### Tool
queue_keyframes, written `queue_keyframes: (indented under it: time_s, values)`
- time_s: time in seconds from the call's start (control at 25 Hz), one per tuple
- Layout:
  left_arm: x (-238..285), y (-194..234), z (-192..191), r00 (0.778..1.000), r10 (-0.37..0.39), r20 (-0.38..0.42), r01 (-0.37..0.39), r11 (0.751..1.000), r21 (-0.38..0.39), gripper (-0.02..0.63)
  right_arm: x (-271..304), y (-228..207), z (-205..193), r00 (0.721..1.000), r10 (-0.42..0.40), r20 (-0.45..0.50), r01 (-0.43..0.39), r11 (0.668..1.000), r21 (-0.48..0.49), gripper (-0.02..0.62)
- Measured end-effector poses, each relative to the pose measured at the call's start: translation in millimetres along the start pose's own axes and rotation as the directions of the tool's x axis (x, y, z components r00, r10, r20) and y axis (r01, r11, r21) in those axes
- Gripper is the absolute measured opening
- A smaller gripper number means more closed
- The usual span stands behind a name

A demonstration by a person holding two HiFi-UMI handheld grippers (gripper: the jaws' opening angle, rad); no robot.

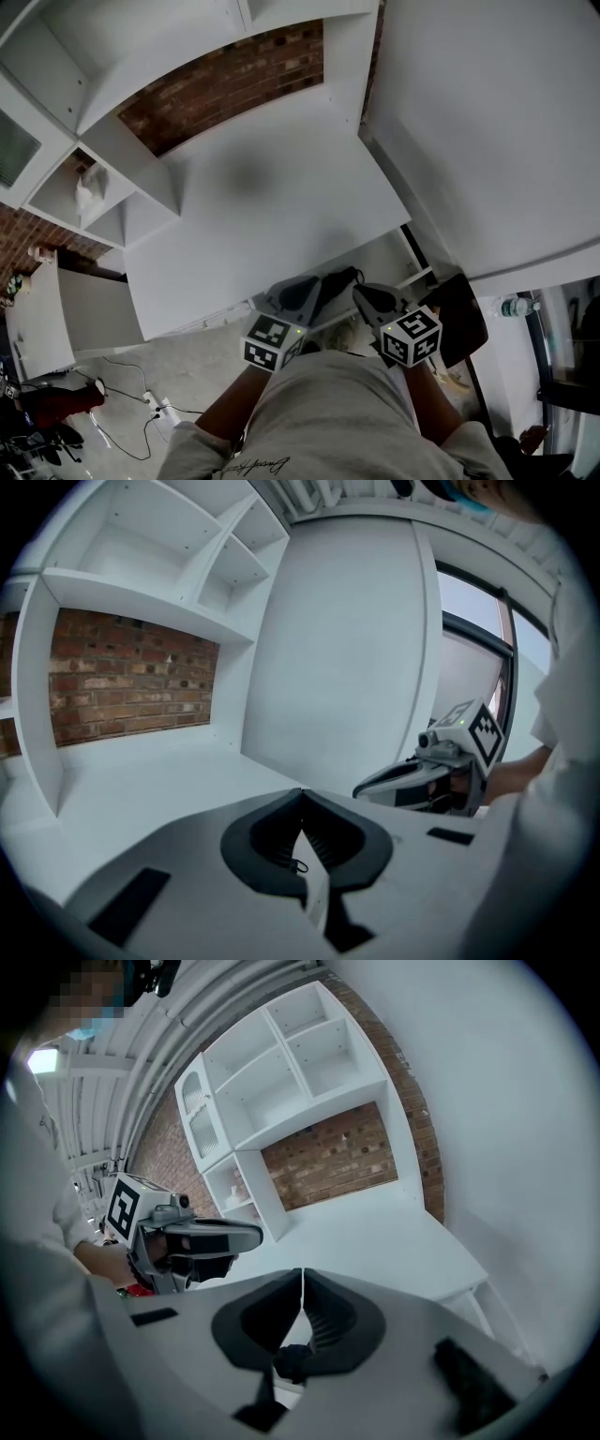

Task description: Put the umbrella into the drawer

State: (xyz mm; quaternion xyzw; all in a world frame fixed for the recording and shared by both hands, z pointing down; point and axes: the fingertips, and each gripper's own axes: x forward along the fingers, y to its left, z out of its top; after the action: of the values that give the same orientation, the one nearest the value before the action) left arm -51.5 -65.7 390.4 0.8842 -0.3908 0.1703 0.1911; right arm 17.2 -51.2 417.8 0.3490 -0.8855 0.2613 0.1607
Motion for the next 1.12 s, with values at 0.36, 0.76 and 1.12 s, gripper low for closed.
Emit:
queue_keyframes:
  time_s: [0.36, 0.76, 1.12]
  values:
    - [-3.7, 1.2, 4.0, 0.999, 0.042, 0.016, -0.042, 0.999, -0.014, 0.015, -0.5, 3.3, 3.5, 1.0, 0.004, -0.002, -0.004, 1.0, -0.013, 0.028]
    - [-2.4, -3.5, -2.0, 0.999, 0.037, 0.006, -0.037, 0.999, -0.01, 0.015, 3.2, 7.6, 0.8, 1.0, 0.01, -0.022, -0.011, 0.999, -0.045, 0.028]
    - [-1.6, -6.8, -5.0, 1.0, 0.021, -0.012, -0.021, 1.0, -0.002, 0.015, 4.7, 9.9, -1.8, 0.999, 0.015, -0.033, -0.017, 0.999, -0.048, 0.026]
